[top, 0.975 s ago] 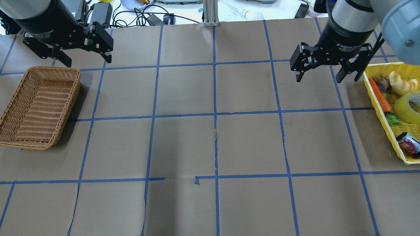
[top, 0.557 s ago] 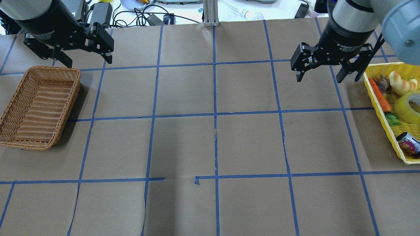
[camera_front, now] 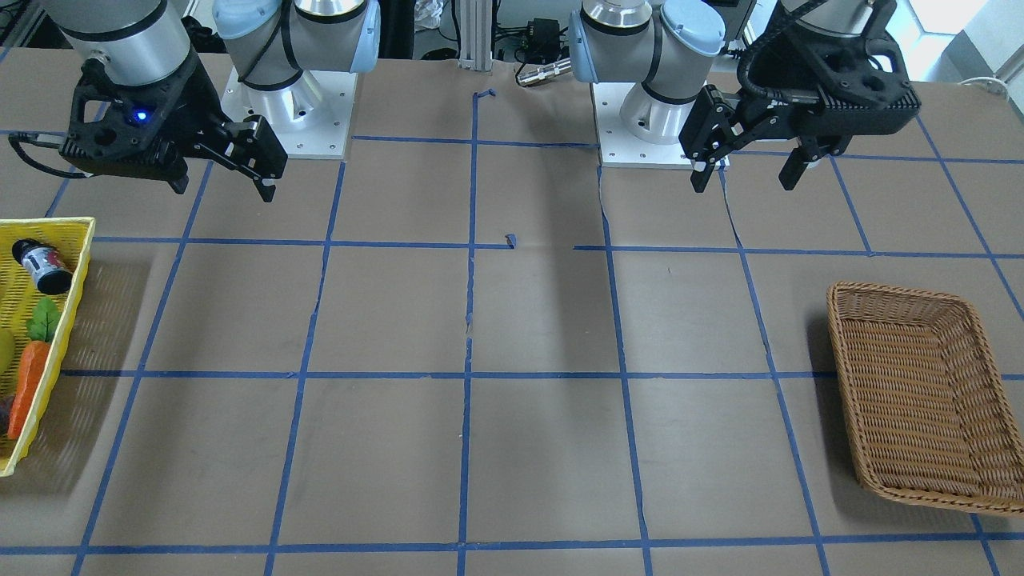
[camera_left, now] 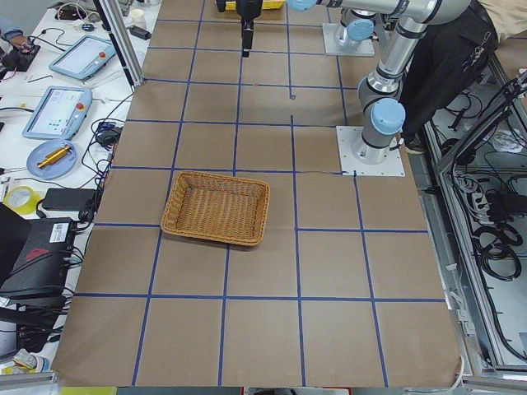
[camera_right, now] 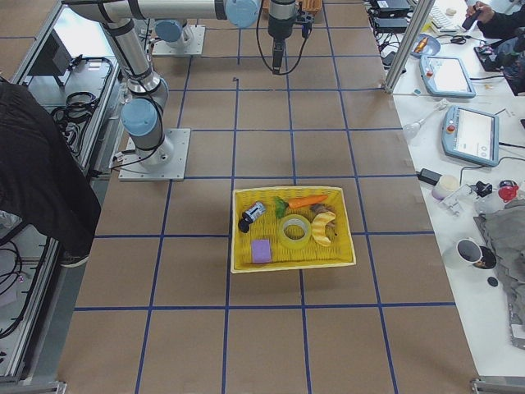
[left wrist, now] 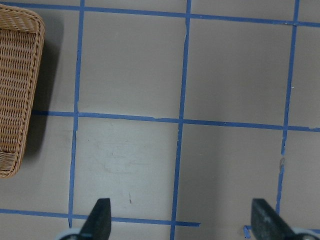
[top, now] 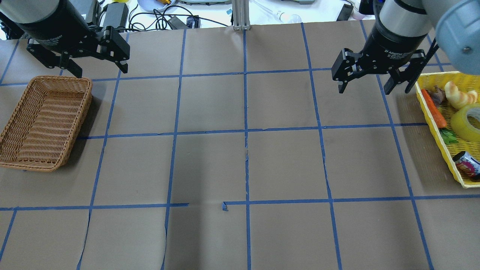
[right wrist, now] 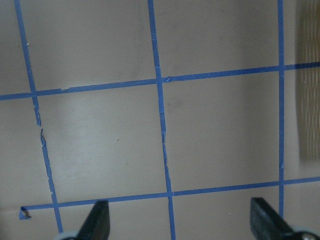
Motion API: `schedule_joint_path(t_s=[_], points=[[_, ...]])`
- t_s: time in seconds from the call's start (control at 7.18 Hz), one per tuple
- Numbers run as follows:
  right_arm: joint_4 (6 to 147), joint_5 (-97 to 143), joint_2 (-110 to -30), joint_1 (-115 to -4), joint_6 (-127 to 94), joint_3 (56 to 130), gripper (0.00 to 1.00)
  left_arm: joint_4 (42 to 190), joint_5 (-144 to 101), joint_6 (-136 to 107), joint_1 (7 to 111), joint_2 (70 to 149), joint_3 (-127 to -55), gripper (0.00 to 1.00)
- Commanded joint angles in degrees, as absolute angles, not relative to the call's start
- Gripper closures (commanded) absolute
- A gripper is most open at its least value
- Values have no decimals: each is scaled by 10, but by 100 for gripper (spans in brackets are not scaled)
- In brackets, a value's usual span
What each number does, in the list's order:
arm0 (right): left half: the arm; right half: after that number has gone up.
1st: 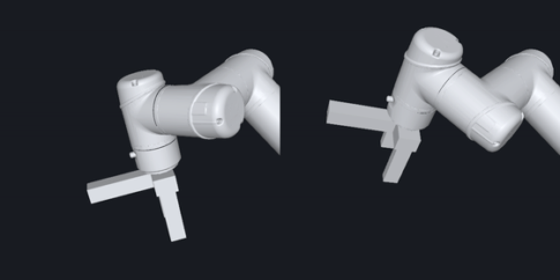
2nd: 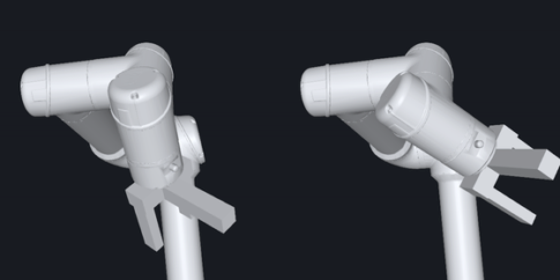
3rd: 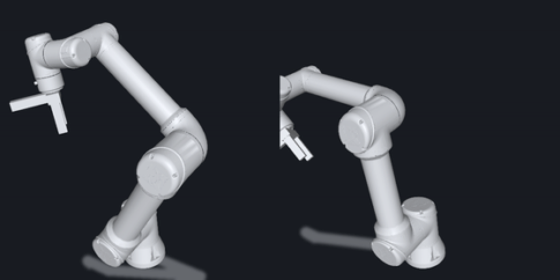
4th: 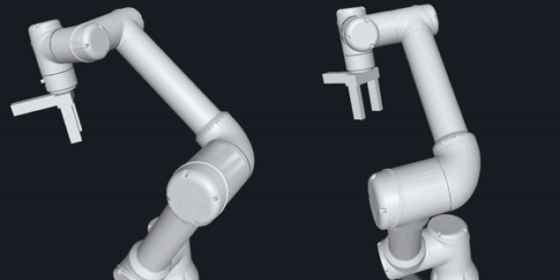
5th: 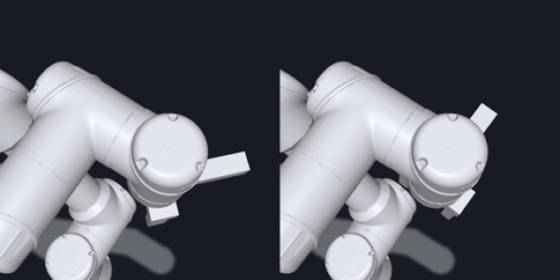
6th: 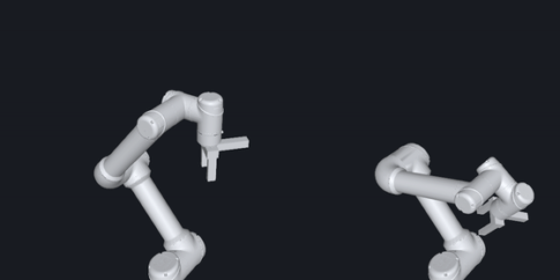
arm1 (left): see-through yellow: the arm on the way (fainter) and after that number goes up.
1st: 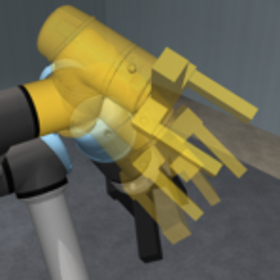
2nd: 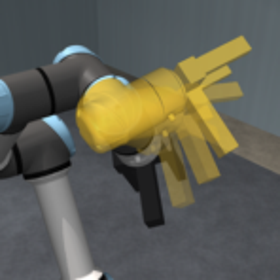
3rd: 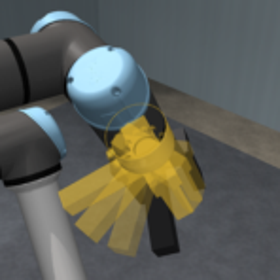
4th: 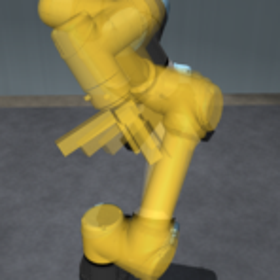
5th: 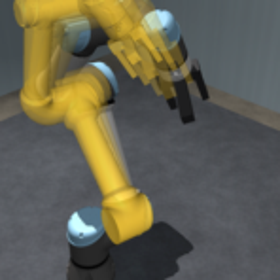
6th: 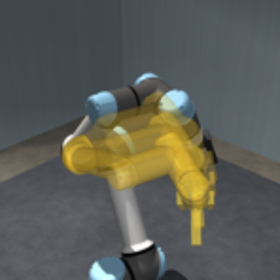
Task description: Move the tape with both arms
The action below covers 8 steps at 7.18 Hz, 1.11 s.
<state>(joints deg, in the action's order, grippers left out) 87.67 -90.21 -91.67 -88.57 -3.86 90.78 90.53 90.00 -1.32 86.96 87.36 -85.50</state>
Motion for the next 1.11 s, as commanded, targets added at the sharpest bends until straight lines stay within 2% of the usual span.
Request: schedule_joint_path(t_s=[0.0, 0.97], points=[[875, -902, -917, -886, -39, 907, 0, 905, 900, -13, 869, 874, -855, 0], [867, -901, -920, -886, -38, 908, 0, 905, 902, -11, 869, 874, -857, 0]])
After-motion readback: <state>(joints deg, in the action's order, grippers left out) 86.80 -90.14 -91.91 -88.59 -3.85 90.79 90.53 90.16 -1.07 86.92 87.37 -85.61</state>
